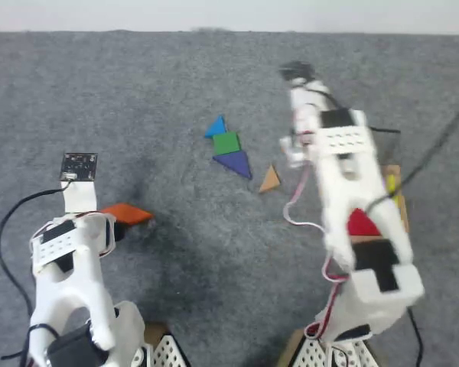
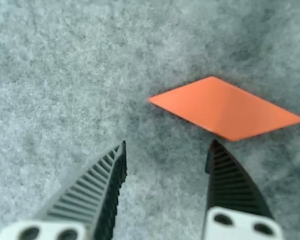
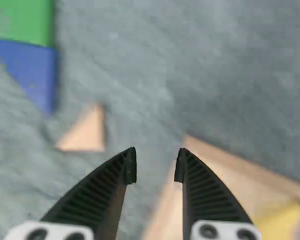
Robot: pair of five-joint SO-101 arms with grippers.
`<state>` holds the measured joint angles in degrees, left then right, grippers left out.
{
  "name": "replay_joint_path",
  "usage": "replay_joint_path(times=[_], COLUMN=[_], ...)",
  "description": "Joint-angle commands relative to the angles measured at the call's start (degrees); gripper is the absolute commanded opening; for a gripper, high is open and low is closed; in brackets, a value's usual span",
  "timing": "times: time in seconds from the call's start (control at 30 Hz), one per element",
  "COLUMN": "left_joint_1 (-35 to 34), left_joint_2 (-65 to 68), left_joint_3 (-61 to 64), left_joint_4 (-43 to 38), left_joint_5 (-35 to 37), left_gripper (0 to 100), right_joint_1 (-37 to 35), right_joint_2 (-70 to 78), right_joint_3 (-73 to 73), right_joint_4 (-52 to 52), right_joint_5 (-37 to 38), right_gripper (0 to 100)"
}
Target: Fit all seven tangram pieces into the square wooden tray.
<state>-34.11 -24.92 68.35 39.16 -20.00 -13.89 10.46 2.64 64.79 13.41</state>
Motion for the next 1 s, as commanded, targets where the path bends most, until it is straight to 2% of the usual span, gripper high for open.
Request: replay_joint_path(times=[0.0, 0.13, 0.33, 0.67, 0.73, 0.87, 0.97], left_joint_1=[0.26, 0.26, 0.26, -0.09, -2.2, -11.69, -10.73], left_joint_2=[-0.18, -0.18, -0.18, -0.35, -0.44, -0.09, 0.09], left_joint_3=[-0.4, -0.4, -0.4, -0.66, -1.89, -9.71, -16.04], left_joint_4=[-1.32, -1.32, -1.32, -1.32, -1.41, 0.62, 7.3], left_joint_5=[-0.53, -0.62, -0.62, -0.44, -0.18, 2.2, -0.88], left_gripper=[25, 25, 25, 25, 25, 25, 25], right_joint_1=[-6.2, -8.48, -9.36, -21.32, -23.52, -26.07, -25.8], right_joint_2=[4.26, 13.14, 20.88, 26.68, 26.68, 26.68, 26.59], right_joint_3=[-9.67, -14.68, -25.67, -36.04, -36.13, -35.96, -35.87], right_joint_4=[1.27, 2.42, 1.54, 1.71, 2.42, 3.03, 4.44], right_joint_5=[-2.11, -5.36, -13.8, -13.36, -13.45, -13.89, -13.98], right_gripper=[17.3, 27.7, 25.5, 25.5, 25.6, 25.6, 25.5])
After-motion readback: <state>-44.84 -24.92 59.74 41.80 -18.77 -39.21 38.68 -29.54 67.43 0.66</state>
